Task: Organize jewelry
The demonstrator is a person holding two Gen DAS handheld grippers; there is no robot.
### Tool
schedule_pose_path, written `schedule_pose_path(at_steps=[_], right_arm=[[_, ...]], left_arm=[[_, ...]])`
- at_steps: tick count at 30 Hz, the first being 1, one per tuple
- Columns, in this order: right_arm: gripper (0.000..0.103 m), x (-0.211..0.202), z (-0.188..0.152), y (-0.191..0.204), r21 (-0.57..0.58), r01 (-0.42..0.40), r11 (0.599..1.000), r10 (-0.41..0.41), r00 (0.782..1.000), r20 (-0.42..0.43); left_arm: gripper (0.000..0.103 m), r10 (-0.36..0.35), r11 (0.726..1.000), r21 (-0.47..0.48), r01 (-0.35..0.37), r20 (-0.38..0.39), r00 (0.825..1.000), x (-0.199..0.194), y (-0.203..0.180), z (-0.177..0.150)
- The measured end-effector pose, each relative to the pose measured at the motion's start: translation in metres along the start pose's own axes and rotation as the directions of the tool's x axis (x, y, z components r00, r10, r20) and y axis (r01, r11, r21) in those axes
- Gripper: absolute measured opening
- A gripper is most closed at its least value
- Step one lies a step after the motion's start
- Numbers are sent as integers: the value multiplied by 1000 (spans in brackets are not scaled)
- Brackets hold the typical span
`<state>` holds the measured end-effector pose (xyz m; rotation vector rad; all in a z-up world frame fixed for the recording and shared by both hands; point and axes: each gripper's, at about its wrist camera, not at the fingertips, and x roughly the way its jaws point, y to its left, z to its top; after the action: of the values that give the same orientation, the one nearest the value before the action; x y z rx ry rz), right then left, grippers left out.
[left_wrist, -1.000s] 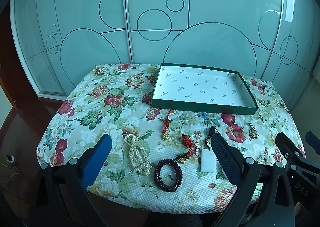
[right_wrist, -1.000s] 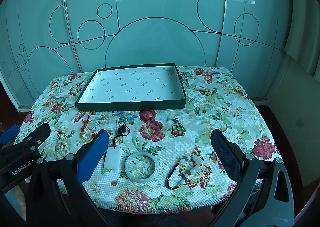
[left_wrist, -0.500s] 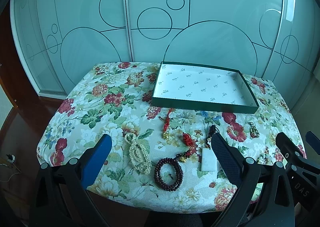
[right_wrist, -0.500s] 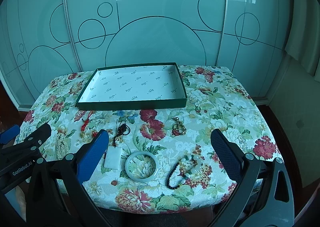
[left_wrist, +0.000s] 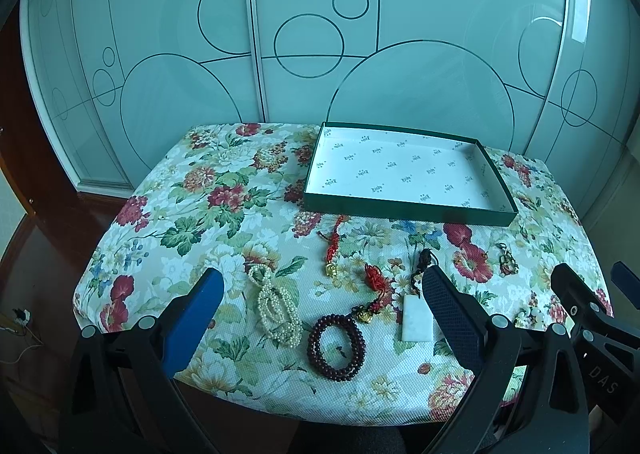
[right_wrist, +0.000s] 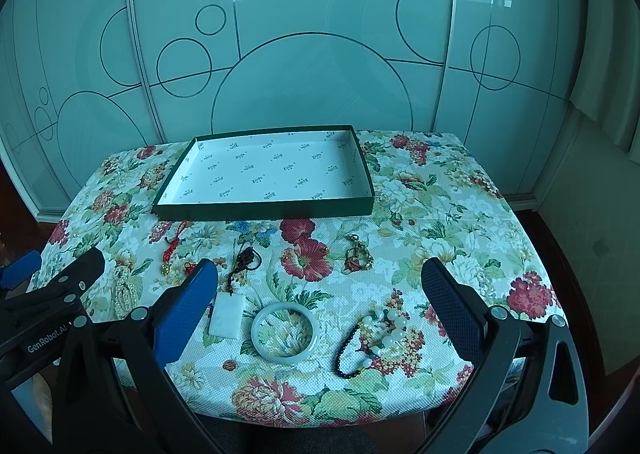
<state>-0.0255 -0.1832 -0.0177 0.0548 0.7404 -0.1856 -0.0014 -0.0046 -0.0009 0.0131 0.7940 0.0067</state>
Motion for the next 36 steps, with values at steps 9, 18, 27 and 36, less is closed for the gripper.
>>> schedule_pose_path(at_steps=[9,18,27,36], right_arm=[[101,0,0,0,0,0,1000,0,1000,0],[101,0,1,0,0,0,1000,0,1000,-1],[101,10,-4,-16,18,17,1000,-16,1000,-24],[101,46,-30,-75,109,81,991,-67,990,-127]], left_arm=[[99,0,1000,1,0,-1,1000,0,-2,-2],[99,-1,1000,6,1,-3,1000,0,-4,-4],[99,9,1000,3,-8,-28,1000,14,2,-7],[99,23,999,-33,-27,-125,992,62,31,-26]])
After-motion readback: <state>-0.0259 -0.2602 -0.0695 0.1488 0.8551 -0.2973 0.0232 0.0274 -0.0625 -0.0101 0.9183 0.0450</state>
